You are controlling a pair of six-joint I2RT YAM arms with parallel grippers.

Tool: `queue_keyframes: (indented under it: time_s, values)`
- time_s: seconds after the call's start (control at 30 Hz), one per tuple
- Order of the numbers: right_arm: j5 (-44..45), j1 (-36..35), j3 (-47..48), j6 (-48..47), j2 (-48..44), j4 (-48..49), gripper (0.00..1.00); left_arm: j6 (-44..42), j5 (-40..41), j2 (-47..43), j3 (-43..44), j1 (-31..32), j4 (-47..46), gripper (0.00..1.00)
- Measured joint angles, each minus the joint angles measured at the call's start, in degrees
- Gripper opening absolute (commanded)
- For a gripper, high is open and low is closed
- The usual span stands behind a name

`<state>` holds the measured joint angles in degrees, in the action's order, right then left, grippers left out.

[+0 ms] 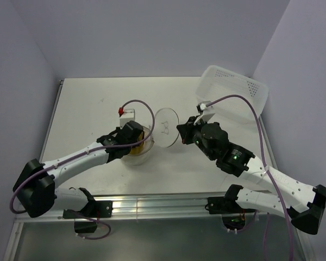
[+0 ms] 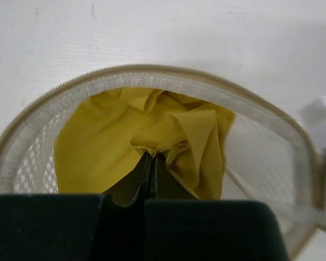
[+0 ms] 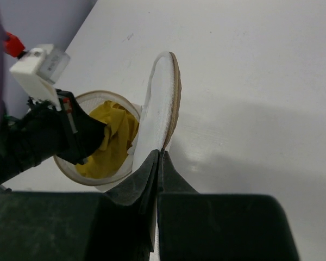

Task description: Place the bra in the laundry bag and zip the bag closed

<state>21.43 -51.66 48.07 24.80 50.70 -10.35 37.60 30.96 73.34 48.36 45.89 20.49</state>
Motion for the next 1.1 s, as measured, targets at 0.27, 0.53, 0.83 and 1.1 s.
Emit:
queue_keyframes:
  time_s: [0.27, 0.53, 0.83, 1.1]
  values:
    - [-1.14, -0.74, 0.0, 0.04, 0.33, -0.04, 0.0, 1.2, 3.37, 7.15, 0.31, 2.67, 0.7, 0.62]
    - [0.28, -0.94, 0.74, -0.2, 1.46, -1.53, 0.0, 1.2, -0.5, -11.04, 1.4, 3.17, 1.25, 0.81]
    - [1.64, -0.98, 5.64, -1.4, 4.87, -5.77, 0.0, 1.86, -2.58, -26.73, 1.4, 0.81, 2.43, 0.66]
    - [2.67, -0.98, 10.38, -2.73, 8.5, -10.27, 0.0, 8.96, 1.03, -39.23, -12.5, -0.98, 8.07, 0.56]
